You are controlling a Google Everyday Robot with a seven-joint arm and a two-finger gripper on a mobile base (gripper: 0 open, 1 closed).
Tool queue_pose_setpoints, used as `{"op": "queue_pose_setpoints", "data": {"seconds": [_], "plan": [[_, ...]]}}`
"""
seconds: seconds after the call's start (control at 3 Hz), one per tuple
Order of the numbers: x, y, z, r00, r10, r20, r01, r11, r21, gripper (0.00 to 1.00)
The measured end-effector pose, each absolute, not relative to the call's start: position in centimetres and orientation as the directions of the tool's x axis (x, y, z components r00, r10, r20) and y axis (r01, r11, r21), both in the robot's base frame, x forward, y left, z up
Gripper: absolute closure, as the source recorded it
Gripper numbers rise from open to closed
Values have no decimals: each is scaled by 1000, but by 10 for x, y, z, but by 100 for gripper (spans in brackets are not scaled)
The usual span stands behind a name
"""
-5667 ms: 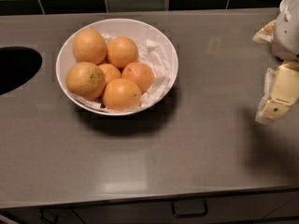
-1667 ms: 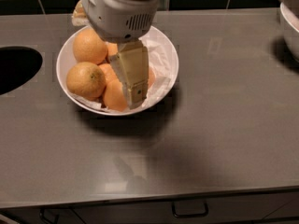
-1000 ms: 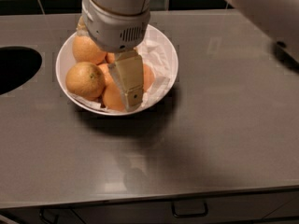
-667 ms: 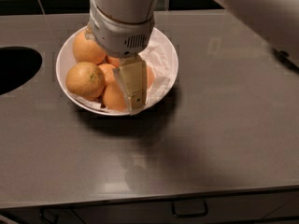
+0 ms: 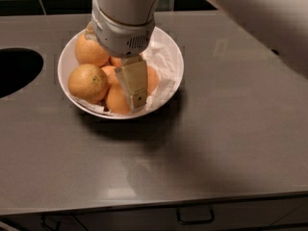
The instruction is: Pick orange from white bowl
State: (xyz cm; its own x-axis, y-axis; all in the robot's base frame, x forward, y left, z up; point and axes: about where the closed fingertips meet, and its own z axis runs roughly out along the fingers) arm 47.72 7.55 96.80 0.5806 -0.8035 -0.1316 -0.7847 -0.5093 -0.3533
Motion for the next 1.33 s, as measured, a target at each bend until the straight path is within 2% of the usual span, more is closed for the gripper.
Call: {"op": "queue_pose_setpoints", "data": {"seconds": [0.33, 1.0, 1.33], "plan": [[477, 76, 968, 581, -803, -132, -785, -509, -354, 0], [518, 94, 977, 554, -827, -95, -743, -439, -506, 0], [536, 109, 974, 571, -815, -96, -727, -448, -521, 0]]}}
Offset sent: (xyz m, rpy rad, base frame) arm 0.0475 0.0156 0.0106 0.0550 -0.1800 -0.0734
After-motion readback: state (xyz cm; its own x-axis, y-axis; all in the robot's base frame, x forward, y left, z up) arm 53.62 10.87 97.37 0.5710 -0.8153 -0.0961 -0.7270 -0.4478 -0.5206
